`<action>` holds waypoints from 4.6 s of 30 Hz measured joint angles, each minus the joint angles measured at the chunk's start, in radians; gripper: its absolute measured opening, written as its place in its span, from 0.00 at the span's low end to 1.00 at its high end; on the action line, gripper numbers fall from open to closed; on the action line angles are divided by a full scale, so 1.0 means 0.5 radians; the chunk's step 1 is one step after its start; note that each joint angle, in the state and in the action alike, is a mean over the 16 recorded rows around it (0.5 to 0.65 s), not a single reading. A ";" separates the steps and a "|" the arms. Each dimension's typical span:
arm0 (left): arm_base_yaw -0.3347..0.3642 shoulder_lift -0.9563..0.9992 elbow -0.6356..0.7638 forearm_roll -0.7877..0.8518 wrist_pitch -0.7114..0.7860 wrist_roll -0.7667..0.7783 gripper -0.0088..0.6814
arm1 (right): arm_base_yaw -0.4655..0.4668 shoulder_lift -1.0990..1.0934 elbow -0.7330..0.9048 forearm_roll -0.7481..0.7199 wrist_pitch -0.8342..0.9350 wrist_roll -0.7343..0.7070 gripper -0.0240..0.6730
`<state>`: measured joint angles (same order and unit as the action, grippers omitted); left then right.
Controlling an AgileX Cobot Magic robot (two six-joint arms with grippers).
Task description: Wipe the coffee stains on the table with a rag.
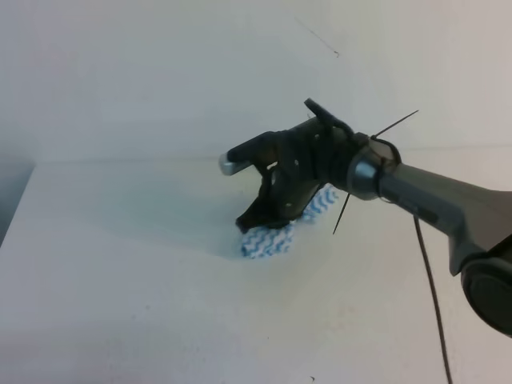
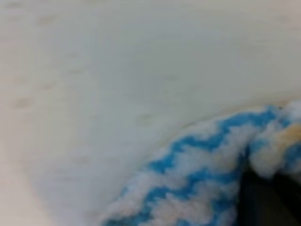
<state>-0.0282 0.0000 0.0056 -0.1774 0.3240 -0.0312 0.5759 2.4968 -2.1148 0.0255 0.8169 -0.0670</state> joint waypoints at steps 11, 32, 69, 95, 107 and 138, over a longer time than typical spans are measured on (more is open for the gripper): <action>0.000 0.000 -0.006 0.000 0.002 -0.001 0.01 | -0.189 -0.010 0.008 -0.201 0.276 0.083 0.04; 0.000 0.000 -0.011 0.000 -0.008 -0.003 0.01 | -0.171 -0.649 1.258 -0.013 -0.194 -0.120 0.04; 0.000 0.000 -0.011 0.000 -0.026 -0.002 0.01 | -0.025 -1.237 2.248 -0.033 -0.804 0.048 0.04; 0.000 0.000 -0.011 0.000 -0.024 -0.002 0.01 | -0.351 -0.952 1.512 -0.166 -0.754 0.085 0.04; 0.000 0.000 -0.011 0.000 -0.014 -0.003 0.01 | -0.391 -0.888 1.500 -0.109 -0.703 0.094 0.18; 0.000 0.000 -0.011 0.000 0.000 -0.004 0.01 | -0.388 -2.641 1.631 -0.633 -0.497 0.166 0.09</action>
<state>-0.0282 0.0000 0.0000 -0.1774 0.3240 -0.0331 0.3821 1.1760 -1.2992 -0.2908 0.5683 0.0160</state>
